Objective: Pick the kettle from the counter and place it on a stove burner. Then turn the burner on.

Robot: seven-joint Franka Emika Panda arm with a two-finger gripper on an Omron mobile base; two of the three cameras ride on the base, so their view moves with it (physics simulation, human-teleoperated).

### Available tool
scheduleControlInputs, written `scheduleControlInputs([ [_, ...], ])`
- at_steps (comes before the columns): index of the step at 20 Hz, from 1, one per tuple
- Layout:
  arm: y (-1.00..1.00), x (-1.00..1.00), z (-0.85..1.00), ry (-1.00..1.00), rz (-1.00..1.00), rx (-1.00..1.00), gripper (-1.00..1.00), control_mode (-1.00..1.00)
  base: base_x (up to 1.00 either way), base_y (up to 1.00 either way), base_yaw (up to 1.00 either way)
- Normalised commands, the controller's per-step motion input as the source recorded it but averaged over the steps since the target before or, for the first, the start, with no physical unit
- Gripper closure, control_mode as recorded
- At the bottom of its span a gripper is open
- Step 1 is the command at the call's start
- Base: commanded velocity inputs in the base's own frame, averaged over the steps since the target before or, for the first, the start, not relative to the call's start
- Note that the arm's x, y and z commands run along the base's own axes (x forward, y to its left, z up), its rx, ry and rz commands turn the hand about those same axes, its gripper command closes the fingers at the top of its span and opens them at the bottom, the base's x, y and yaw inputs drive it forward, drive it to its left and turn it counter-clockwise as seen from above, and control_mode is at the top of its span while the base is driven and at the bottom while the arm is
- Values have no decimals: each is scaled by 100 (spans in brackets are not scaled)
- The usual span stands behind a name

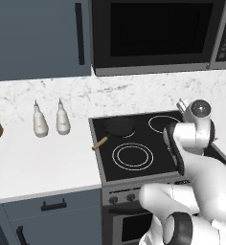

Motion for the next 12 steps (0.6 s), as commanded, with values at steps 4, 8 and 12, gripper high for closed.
scheduleControlInputs([
  [4, 68, 0, 0, 2, 1, 0, 100, -100, 0, 0, 0],
  [8, 72, 0, 0, 4, 1, 0, 100, -100, 0, 0, 0],
  [12, 74, 0, 0, 3, 0, 0, 100, -100, 0, 0, 0],
])
